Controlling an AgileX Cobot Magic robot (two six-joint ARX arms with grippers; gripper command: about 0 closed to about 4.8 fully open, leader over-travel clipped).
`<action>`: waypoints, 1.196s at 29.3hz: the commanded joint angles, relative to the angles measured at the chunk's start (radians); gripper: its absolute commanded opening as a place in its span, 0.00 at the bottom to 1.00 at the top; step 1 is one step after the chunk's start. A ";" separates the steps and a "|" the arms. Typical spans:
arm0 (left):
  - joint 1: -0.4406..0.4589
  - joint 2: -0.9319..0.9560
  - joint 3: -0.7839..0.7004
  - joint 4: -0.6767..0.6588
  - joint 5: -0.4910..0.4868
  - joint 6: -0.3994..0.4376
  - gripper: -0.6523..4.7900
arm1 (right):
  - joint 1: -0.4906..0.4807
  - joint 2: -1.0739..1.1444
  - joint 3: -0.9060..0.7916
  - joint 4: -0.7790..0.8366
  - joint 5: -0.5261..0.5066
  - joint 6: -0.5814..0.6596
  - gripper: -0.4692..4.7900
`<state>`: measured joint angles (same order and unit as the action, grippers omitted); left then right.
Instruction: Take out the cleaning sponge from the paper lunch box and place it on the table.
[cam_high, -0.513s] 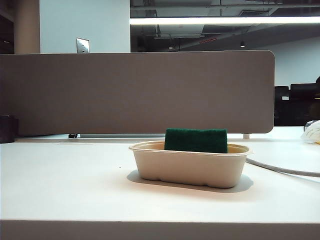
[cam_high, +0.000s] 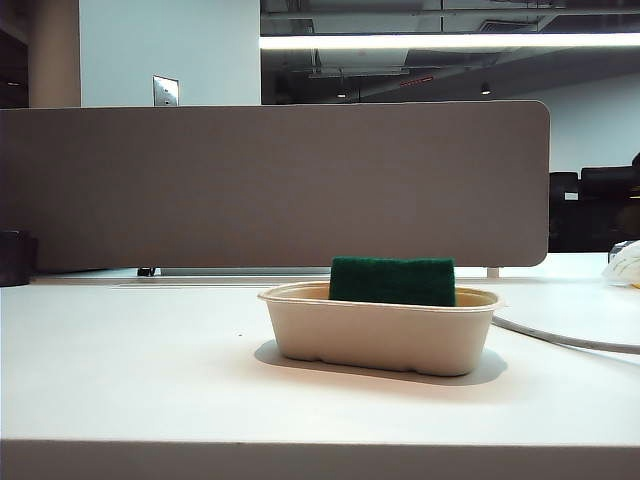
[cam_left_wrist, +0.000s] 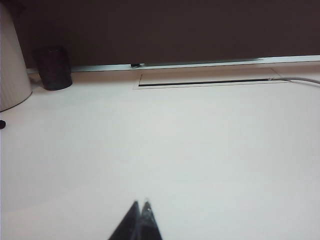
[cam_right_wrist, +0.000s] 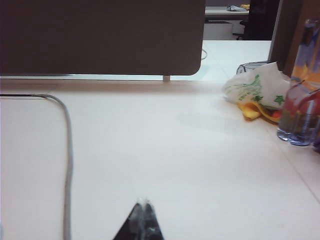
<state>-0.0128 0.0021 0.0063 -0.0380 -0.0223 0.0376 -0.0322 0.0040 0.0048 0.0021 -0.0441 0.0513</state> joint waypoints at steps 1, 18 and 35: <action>0.001 0.000 0.001 0.010 0.000 0.008 0.11 | 0.077 0.000 0.001 0.017 0.025 0.000 0.08; 0.001 0.000 0.001 0.010 0.000 0.008 0.11 | 0.709 0.001 0.001 0.018 0.022 0.000 0.08; 0.001 0.001 0.001 0.010 0.000 0.008 0.11 | 0.701 0.179 0.001 0.016 0.023 0.000 0.08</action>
<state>-0.0128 0.0021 0.0063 -0.0383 -0.0223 0.0376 0.6678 0.1802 0.0051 0.0017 -0.0223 0.0513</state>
